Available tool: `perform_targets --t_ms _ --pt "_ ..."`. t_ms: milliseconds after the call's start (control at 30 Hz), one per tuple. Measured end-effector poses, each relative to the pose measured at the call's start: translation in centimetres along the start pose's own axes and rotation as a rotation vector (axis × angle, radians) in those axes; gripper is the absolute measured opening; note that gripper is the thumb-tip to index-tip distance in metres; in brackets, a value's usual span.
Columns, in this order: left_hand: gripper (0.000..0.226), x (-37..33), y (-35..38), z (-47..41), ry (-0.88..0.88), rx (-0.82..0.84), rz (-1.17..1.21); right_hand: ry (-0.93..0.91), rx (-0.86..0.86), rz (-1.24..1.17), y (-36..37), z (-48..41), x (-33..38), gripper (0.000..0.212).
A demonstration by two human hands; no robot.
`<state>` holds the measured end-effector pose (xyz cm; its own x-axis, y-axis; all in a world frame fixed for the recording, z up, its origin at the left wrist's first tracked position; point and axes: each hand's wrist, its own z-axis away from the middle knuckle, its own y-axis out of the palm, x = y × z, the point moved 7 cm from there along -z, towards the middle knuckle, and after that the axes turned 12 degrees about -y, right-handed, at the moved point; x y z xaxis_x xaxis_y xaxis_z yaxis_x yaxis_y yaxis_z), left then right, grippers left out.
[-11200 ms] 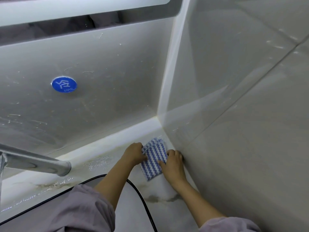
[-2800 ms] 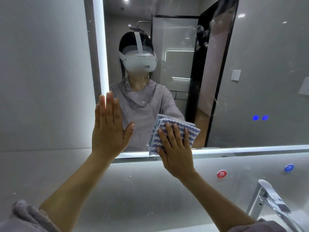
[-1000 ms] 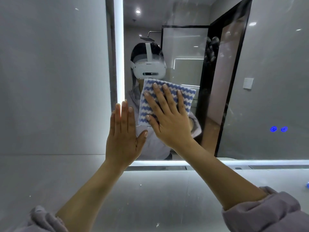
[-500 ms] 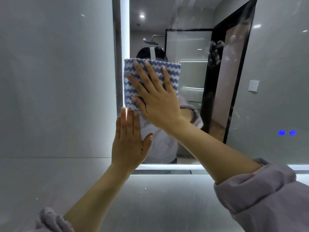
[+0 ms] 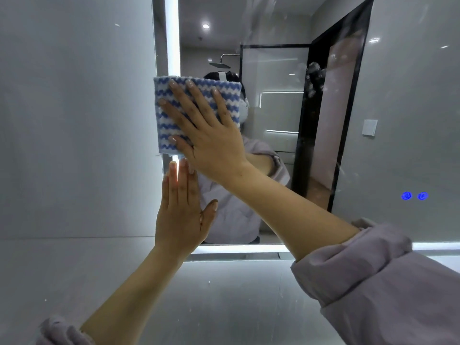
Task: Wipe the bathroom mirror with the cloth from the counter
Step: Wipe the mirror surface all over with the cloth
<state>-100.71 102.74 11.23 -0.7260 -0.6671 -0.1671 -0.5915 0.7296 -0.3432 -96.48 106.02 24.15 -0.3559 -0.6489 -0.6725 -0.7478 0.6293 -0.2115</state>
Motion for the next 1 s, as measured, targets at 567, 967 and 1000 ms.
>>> perform_targets --t_ms 567,967,1000 --pt "0.082 -0.4 -0.5 0.4 0.083 -0.024 0.013 0.133 0.072 0.078 -1.1 13.6 -10.6 0.058" --pt "0.08 -0.4 -0.5 0.5 0.088 -0.033 0.03 0.438 0.022 0.073 -1.4 18.5 -14.5 0.057" --pt "0.08 -0.4 -0.4 0.5 0.091 -0.031 0.031 0.459 0.013 0.06 -1.3 18.4 -14.3 0.057"
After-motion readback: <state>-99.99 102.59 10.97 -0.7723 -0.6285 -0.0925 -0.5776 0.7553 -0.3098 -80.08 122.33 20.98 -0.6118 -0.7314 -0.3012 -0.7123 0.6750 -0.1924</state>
